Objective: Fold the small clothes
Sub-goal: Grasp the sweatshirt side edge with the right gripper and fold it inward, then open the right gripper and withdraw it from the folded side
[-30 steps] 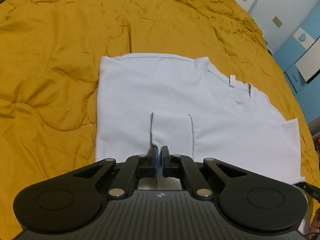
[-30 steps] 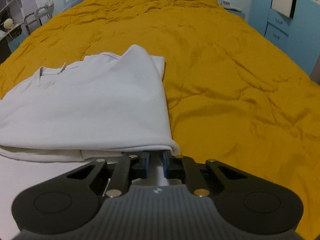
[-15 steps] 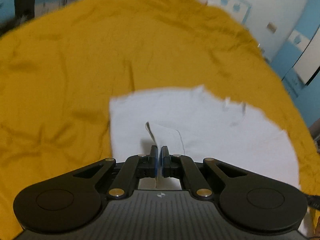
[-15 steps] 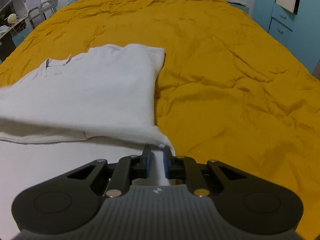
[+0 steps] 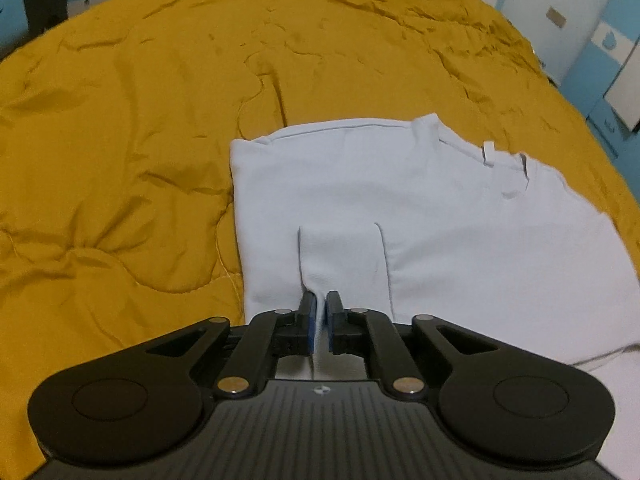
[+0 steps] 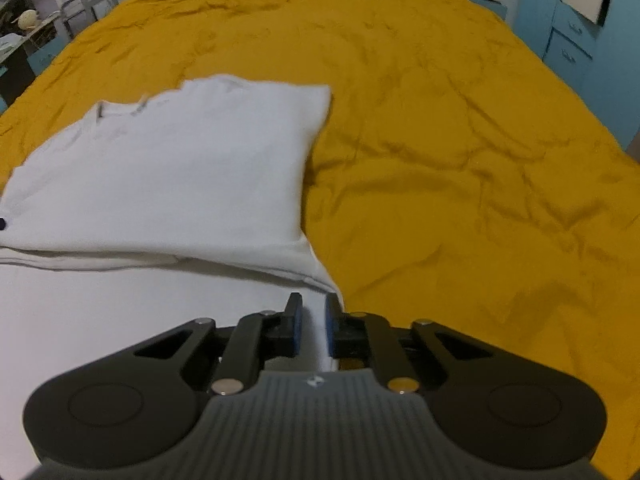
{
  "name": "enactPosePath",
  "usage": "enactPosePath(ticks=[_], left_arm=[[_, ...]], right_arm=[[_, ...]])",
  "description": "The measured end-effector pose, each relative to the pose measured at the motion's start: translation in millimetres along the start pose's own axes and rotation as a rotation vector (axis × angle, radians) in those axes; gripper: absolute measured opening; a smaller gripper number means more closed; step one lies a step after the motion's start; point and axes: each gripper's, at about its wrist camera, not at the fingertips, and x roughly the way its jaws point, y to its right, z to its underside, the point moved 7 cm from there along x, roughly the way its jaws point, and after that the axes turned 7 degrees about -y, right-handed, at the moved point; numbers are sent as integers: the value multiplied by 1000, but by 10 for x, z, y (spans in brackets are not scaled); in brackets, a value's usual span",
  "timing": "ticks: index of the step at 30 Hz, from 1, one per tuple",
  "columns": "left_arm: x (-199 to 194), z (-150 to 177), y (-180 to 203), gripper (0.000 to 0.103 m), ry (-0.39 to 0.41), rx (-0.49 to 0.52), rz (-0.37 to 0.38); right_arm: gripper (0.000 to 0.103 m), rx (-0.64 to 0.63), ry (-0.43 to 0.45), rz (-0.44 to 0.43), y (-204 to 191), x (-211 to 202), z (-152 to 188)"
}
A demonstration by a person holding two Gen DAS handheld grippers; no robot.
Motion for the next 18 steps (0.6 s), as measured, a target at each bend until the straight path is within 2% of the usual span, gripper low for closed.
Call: enactPosePath(ticks=[3,6,11,13,18], left_arm=[[39,-12,28,10,-4,18,-11],[60,-4,45,10,-3,30,-21],[71,5,48,10,-4,33,-20],[94,-7,42,10,-9,26,-12],[144,11,21,10,-9,14,0]], right_arm=[[14,-4,53,-28,21,-169,-184],[19,60,76,-70,122,-128,-433],[29,243,96,-193,337,248,-908],[36,291,108,-229,367,394,-1091],[36,380,106,-300,441,787,-1423]])
